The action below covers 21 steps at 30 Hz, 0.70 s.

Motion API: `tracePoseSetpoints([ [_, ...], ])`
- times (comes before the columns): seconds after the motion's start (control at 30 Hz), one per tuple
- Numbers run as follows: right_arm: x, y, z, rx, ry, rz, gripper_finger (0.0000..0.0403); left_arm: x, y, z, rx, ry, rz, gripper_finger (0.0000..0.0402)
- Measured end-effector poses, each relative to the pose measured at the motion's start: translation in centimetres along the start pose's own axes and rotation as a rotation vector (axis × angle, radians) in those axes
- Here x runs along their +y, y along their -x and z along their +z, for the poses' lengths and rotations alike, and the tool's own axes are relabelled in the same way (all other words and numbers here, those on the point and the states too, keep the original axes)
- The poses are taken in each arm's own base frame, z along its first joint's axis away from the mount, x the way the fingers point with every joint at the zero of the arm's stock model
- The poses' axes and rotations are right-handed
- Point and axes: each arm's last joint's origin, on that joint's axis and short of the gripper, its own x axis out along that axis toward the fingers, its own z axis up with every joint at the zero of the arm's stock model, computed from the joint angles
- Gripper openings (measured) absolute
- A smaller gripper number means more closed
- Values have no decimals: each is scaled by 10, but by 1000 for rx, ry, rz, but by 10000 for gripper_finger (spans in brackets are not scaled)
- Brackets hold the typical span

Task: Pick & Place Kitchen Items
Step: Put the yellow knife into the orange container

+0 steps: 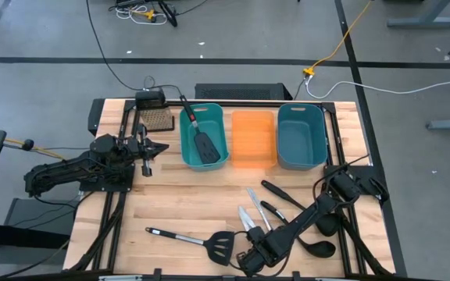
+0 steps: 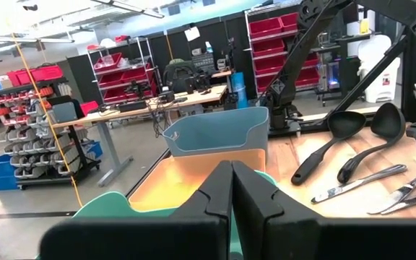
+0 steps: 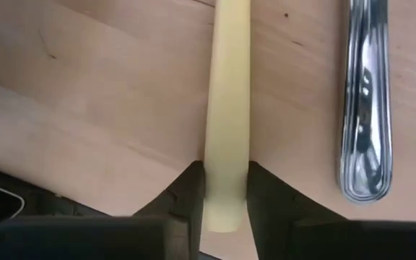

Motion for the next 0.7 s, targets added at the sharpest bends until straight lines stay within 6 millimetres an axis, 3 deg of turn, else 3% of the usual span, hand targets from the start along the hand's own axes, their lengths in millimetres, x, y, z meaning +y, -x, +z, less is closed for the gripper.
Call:
tracePoseSetpoints([
  [0.27,1,21,-2,-133,30,93,86,0,0,0,0,0,0,11],
  [0.43,4,22,-4,-158,69,133,86,0,0,0,0,0,-1,12],
  [0.7,2,34,-2,-394,136,183,86,0,0,0,1,0,-1,12],
])
